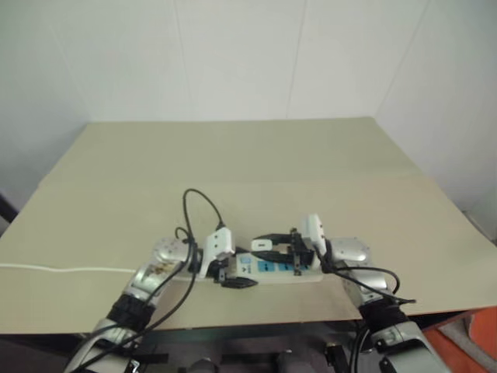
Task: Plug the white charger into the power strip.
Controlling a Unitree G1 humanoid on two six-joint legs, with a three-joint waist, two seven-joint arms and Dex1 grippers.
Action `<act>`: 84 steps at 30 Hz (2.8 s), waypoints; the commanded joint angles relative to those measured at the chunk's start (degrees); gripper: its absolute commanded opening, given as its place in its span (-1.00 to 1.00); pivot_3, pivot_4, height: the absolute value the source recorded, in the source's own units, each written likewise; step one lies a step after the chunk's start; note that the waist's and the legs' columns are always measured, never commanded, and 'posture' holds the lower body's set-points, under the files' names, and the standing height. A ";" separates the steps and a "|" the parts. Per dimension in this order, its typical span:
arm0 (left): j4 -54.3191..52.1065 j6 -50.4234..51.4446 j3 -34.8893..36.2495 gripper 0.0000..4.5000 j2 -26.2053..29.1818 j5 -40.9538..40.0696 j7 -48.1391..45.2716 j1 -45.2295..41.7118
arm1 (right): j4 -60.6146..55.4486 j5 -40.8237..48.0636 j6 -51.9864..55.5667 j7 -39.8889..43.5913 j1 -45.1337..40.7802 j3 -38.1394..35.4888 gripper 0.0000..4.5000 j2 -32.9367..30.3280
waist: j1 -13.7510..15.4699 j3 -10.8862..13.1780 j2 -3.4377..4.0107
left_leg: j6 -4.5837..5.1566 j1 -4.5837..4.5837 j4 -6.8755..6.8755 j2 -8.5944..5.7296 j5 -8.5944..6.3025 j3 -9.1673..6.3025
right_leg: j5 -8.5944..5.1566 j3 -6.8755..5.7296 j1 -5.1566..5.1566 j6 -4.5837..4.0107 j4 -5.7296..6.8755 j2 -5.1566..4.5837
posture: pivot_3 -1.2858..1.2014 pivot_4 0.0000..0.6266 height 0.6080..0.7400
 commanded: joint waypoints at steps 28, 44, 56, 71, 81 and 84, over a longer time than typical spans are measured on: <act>-5.59 1.46 2.05 0.47 6.95 -2.38 -0.88 4.10 | 7.71 0.33 4.15 0.71 -0.75 -2.12 -0.50 -0.87 | -0.46 -0.11 -0.14 | 0.00 0.09 -0.16 0.07 -0.01 0.01 | -0.08 0.01 -0.01 -0.12 0.01 0.05 | 0.03 -0.52 1.00; -5.89 1.34 1.46 0.47 7.22 -3.01 -0.33 4.08 | 4.95 -0.44 1.84 3.86 -0.12 1.14 -0.50 -0.69 | -0.39 -0.11 -0.14 | 0.00 0.02 -0.19 0.07 -0.01 0.01 | -0.11 -0.01 -0.08 -0.15 0.00 0.05 | 0.03 -0.52 1.00; -6.01 1.43 1.47 0.47 6.58 -3.14 0.20 3.97 | 8.08 -2.86 1.60 5.05 -3.53 3.87 -0.50 1.09 | -0.41 -0.08 -0.11 | 0.00 0.00 -0.20 0.06 -0.01 0.01 | -0.12 -0.01 -0.12 -0.15 0.00 0.03 | 0.03 -0.52 1.00; -5.03 0.93 1.99 0.47 7.39 -3.35 -0.51 3.34 | 11.79 -2.54 -0.47 1.20 0.46 -0.65 -0.50 -2.30 | -0.37 -0.09 -0.12 | 0.00 0.07 -0.20 0.06 -0.01 0.01 | -0.12 0.00 -0.06 -0.16 0.00 0.03 | 0.03 -0.52 1.00; -4.39 0.67 1.77 0.47 7.79 -3.45 -1.41 2.68 | 12.35 -3.19 -1.80 2.75 1.88 1.15 -0.50 -2.67 | -0.35 -0.09 -0.13 | -0.01 0.08 -0.20 0.06 -0.01 0.01 | -0.18 0.00 -0.03 -0.26 -0.01 0.03 | 0.03 -0.52 1.00; -4.74 1.02 2.11 0.47 7.99 -3.74 -1.40 2.72 | 14.00 -3.12 -1.92 1.69 0.88 0.74 -0.50 -1.88 | -0.37 -0.09 -0.13 | -0.01 0.08 -0.20 0.06 -0.01 0.01 | -0.18 0.00 -0.03 -0.26 -0.02 0.03 | 0.03 -0.52 1.00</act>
